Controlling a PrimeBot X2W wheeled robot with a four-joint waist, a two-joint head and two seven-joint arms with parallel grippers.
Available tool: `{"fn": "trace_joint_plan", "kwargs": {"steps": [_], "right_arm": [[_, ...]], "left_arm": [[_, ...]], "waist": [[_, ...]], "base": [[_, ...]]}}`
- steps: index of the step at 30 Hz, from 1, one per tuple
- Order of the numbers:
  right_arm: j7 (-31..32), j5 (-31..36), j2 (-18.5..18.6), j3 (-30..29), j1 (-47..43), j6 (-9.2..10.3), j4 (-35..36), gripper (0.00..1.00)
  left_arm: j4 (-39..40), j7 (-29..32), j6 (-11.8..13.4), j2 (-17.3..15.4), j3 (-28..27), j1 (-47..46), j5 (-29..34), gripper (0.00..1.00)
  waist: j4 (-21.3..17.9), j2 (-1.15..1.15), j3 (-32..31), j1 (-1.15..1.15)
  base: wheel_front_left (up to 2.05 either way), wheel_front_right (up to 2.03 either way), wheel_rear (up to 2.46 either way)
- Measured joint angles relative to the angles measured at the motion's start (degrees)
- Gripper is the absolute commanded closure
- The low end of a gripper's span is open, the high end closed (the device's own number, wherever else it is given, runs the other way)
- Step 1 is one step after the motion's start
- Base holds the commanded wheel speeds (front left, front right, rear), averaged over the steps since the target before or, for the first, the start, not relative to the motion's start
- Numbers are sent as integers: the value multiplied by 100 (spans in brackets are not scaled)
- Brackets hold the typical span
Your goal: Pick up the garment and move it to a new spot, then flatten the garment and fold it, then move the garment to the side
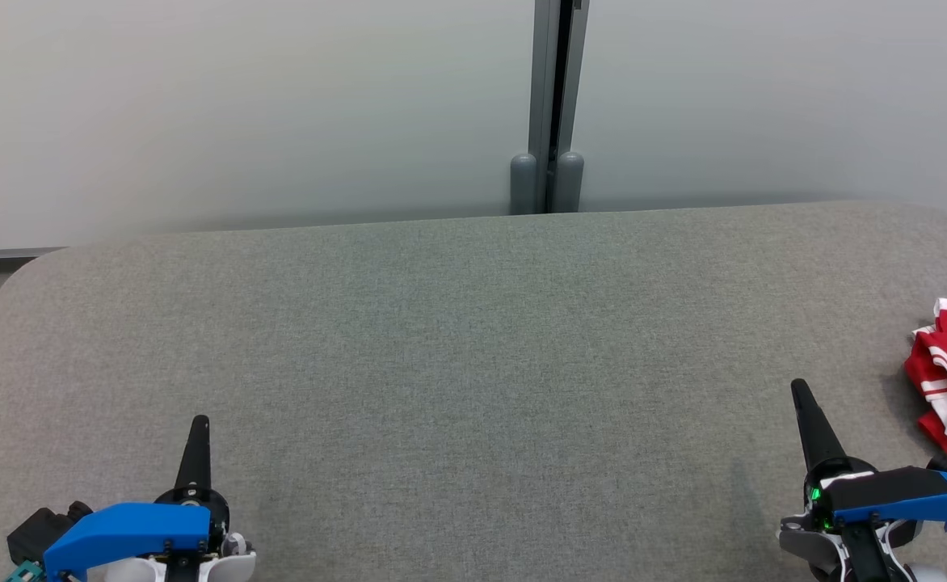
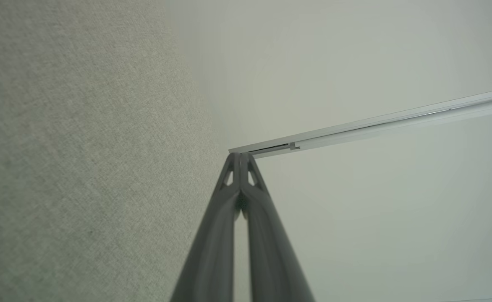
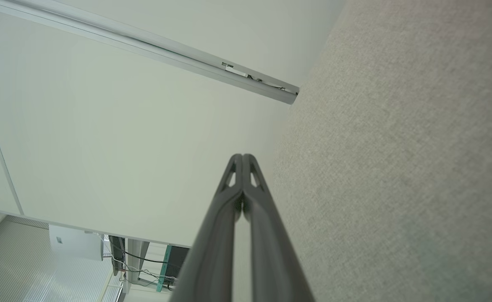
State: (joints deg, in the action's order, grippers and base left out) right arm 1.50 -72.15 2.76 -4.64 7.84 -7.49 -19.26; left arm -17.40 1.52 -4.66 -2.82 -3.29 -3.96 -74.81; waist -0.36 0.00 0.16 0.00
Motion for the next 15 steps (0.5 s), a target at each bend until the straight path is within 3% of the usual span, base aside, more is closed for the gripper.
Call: {"fn": "trace_joint_plan", "kwargs": {"steps": [15], "right_arm": [[196,-757,0,-71,-35,1,192,100]], "left_arm": [[121,192,-100,-1,-133,-75,-651,100]], "waist": [[12,0,1,0]], "base": [[0,0,0]]}}
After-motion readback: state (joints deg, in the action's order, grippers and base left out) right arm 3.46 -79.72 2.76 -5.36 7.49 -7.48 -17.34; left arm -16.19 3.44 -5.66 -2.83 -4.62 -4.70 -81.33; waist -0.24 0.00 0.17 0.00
